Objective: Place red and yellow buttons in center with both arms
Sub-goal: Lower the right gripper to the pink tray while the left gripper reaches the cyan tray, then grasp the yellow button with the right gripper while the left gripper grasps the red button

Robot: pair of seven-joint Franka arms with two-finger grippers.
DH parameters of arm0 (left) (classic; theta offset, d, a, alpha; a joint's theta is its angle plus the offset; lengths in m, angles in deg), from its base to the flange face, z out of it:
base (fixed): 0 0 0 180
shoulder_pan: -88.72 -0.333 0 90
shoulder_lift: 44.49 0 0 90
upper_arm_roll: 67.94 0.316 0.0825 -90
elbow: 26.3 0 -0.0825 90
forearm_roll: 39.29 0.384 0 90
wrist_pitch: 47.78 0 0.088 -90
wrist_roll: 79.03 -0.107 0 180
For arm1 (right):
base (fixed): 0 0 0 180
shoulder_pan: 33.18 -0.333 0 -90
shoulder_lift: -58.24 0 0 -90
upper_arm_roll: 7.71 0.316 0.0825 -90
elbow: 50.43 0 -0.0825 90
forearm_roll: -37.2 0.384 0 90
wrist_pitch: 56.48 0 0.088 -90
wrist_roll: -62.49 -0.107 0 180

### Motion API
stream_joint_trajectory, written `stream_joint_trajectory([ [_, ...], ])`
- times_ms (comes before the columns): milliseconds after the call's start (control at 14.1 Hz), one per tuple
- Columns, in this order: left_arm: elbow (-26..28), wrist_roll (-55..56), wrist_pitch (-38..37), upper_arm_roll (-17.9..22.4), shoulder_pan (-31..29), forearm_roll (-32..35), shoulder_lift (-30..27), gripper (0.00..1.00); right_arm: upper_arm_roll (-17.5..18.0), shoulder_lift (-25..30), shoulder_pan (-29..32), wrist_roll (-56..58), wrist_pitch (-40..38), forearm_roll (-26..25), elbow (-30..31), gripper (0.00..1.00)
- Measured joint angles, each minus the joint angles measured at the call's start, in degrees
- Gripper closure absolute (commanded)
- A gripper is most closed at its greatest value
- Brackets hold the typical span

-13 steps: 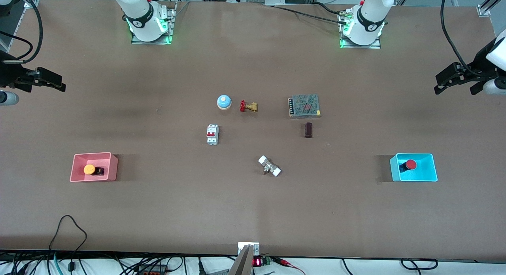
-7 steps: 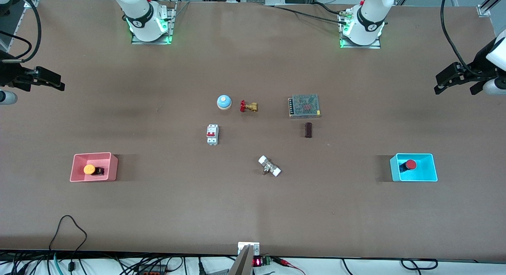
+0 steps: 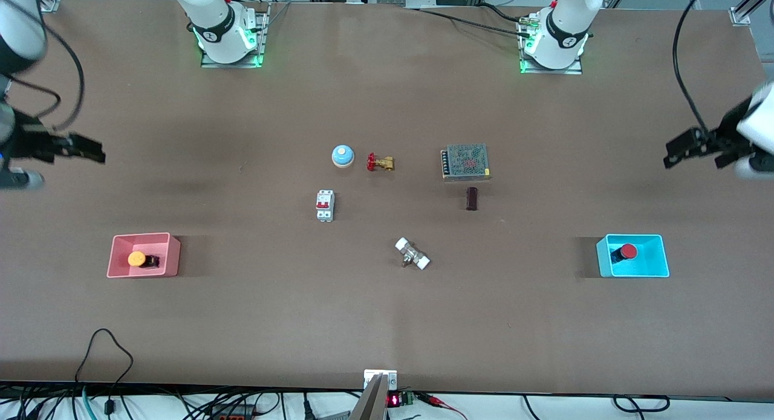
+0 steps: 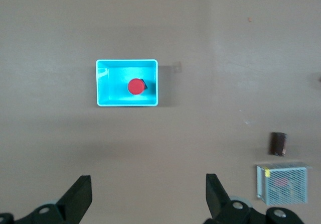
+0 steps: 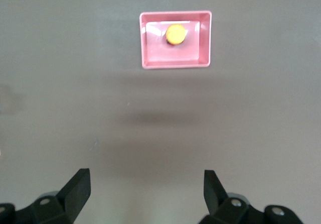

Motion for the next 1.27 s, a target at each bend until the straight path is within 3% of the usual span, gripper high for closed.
stream_joint_trajectory([
  [283, 0.19, -3.06, 8.77, 0.20, -2.38, 0.01, 7.92, 0.00, 0.00, -9.53, 0.91, 0.10, 10.26, -0.05, -1.53, 0.00],
  [708, 0.29, -4.65, 18.53, 0.30, -3.65, 0.02, 17.82, 0.00, 0.01, -19.63, 2.29, 1.87, 22.67, -0.06, -2.20, 0.00],
  [991, 0.31, -4.68, 23.17, 0.35, -3.80, 0.02, 23.50, 0.00, 0.01, -25.04, 3.15, 5.30, 30.25, -0.05, -2.37, 0.00],
  [1274, 0.28, -4.70, 26.05, 0.39, -3.82, 0.02, 28.01, 0.00, 0.01, -27.61, 3.59, 6.48, 32.56, -0.05, -2.50, 0.00],
])
